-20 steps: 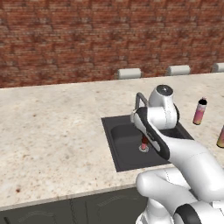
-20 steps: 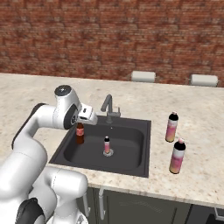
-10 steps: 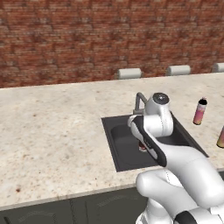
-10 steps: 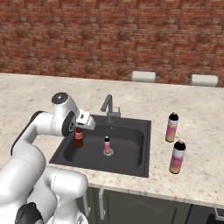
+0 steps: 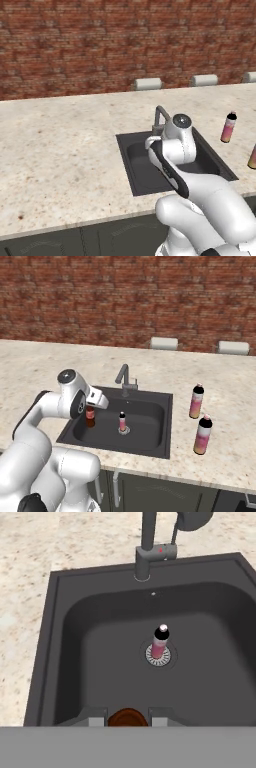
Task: Place the large bottle from the dining counter next to the other large bottle outside the sink, and place the small bottle from the dining counter next to the other small bottle inside the sink.
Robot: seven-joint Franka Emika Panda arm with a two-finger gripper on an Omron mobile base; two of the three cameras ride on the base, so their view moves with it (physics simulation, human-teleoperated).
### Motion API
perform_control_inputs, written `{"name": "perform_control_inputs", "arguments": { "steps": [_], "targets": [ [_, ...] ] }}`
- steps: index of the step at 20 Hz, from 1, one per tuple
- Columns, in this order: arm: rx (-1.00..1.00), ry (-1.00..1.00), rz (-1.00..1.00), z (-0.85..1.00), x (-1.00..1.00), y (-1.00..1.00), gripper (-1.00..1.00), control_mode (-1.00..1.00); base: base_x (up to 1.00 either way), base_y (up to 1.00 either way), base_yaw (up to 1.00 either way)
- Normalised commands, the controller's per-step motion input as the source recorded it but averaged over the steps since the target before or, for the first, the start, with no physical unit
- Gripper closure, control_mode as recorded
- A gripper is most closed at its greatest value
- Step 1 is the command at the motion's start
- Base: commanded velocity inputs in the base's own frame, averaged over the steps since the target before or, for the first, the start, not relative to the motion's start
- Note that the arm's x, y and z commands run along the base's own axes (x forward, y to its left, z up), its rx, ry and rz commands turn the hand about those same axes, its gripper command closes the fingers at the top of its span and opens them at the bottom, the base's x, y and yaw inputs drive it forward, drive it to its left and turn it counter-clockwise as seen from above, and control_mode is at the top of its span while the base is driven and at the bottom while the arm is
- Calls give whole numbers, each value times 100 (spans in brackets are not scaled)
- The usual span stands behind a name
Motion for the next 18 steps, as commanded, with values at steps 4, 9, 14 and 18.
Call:
{"name": "perform_control_inputs", "arguments": {
  "steps": [4,9,14,18],
  "targets": [
    [0,-2,-2,-17,0,2,100,-100,0,0,0],
    [0,-1,-2,-20,0,3,100,-100,0,0,0],
    [0,-1,-2,-21,5,4,100,-100,0,0,0],
    [0,-1,-3,-18,11,1,100,-100,0,0,0]
  ]
}}
